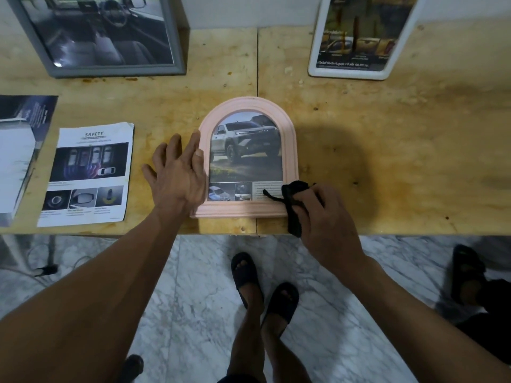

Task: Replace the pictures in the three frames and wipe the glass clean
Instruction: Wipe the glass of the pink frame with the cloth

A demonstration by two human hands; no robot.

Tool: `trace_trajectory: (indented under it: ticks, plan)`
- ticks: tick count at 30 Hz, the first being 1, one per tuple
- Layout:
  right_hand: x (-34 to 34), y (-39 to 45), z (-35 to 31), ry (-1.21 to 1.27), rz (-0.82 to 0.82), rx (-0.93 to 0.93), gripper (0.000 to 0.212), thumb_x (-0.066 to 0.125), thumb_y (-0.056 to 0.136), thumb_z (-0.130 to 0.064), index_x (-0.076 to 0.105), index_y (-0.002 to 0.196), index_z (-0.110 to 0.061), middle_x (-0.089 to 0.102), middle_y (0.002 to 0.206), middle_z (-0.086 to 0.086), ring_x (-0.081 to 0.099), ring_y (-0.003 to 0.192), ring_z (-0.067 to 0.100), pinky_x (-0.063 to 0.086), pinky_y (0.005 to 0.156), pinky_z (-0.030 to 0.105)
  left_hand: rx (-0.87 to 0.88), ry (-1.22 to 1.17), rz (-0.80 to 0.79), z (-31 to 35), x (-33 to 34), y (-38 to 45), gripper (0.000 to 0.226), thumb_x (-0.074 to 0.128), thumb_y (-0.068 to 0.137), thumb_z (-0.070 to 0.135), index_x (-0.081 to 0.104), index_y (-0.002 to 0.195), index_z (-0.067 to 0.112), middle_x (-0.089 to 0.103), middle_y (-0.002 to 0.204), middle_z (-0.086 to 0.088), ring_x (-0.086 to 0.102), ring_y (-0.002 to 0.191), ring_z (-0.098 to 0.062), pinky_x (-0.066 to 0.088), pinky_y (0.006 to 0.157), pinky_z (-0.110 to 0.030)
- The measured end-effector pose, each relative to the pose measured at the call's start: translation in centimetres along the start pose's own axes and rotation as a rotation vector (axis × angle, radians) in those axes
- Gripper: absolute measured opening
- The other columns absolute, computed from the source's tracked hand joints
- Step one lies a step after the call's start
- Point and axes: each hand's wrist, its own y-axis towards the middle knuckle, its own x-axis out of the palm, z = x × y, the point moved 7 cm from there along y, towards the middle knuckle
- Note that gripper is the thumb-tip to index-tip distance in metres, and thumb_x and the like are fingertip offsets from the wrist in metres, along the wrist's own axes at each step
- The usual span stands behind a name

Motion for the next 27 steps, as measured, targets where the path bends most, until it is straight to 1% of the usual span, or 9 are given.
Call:
trace_trajectory:
  ticks: [2,4,5,8,16,19,23,25,27]
  plan:
    - [-0.3,0.4,-0.4,-0.110,0.041,0.046,0.010,0.054,0.096,-0.014,0.060,0.095,-0.006,0.054,0.092,0.012,0.050,0.082,0.028,0.047,0.056,0.037,0.003,-0.001,-0.001,0.0,0.0,0.0,0.048,0.020,0.106,0.048,0.028,0.153,0.043,0.028,0.160,-0.001,0.017,0.148,-0.030,0.013,0.113,-0.067]
    - [-0.3,1.2,-0.7,-0.198,0.055,0.129,0.005,0.057,0.095,-0.013,0.059,0.095,-0.008,0.053,0.090,0.011,0.052,0.078,0.028,0.041,0.046,0.032,0.008,-0.001,0.001,0.0,-0.1,0.0,0.048,0.021,0.106,0.048,0.028,0.153,0.042,0.028,0.160,-0.001,0.017,0.147,-0.030,0.014,0.113,-0.067]
    - [-0.1,1.6,-0.8,-0.228,0.051,0.166,0.004,0.057,0.094,-0.013,0.058,0.096,-0.010,0.053,0.090,0.010,0.052,0.078,0.028,0.037,0.045,0.029,0.010,0.000,0.000,0.0,0.0,0.0,0.048,0.021,0.106,0.048,0.028,0.153,0.042,0.028,0.160,-0.001,0.018,0.147,-0.030,0.014,0.112,-0.068]
    - [0.4,2.3,-1.0,-0.291,0.051,0.227,0.005,0.056,0.093,-0.014,0.054,0.097,-0.011,0.053,0.092,0.011,0.052,0.079,0.029,0.028,0.047,0.028,0.017,0.011,-0.004,0.0,0.1,0.1,0.048,0.021,0.106,0.048,0.028,0.153,0.043,0.029,0.159,-0.001,0.018,0.146,-0.031,0.016,0.111,-0.069]
    - [0.0,3.8,0.3,-0.288,0.042,0.339,0.015,0.055,0.093,-0.015,0.054,0.107,-0.008,0.053,0.105,0.016,0.054,0.080,0.035,0.030,0.050,0.031,0.020,0.007,0.003,-0.1,0.0,0.2,0.049,0.021,0.106,0.047,0.029,0.154,0.038,0.030,0.158,-0.003,0.019,0.146,-0.032,0.016,0.111,-0.068]
    - [-0.7,4.2,2.2,-0.315,0.009,0.407,0.020,0.051,0.097,-0.017,0.052,0.116,-0.011,0.050,0.118,0.016,0.053,0.094,0.037,0.032,0.056,0.034,0.024,-0.001,0.014,0.0,-0.1,0.0,0.049,0.022,0.106,0.047,0.029,0.154,0.038,0.031,0.158,-0.003,0.020,0.146,-0.032,0.016,0.112,-0.066]
    - [-2.4,4.6,5.2,-0.365,-0.007,0.509,0.025,0.047,0.100,-0.020,0.045,0.124,-0.013,0.041,0.129,0.016,0.044,0.111,0.038,0.036,0.061,0.037,0.034,0.012,0.001,0.1,-0.2,0.1,0.049,0.020,0.106,0.048,0.028,0.154,0.038,0.030,0.158,-0.003,0.020,0.145,-0.033,0.016,0.111,-0.066]
    - [-2.8,4.8,6.5,-0.385,-0.048,0.554,0.026,0.046,0.101,-0.021,0.043,0.127,-0.014,0.037,0.133,0.017,0.039,0.117,0.039,0.041,0.063,0.041,0.038,0.009,-0.007,0.1,-0.3,0.1,0.049,0.020,0.106,0.048,0.027,0.154,0.039,0.029,0.159,-0.004,0.019,0.145,-0.033,0.015,0.111,-0.067]
    - [-2.7,5.0,7.1,-0.405,-0.113,0.562,0.028,0.042,0.103,-0.024,0.042,0.129,-0.014,0.035,0.137,0.016,0.034,0.122,0.039,0.043,0.076,0.048,0.038,0.002,-0.008,0.1,-0.3,0.1,0.049,0.020,0.106,0.049,0.028,0.154,0.039,0.029,0.159,-0.004,0.019,0.145,-0.033,0.015,0.111,-0.067]
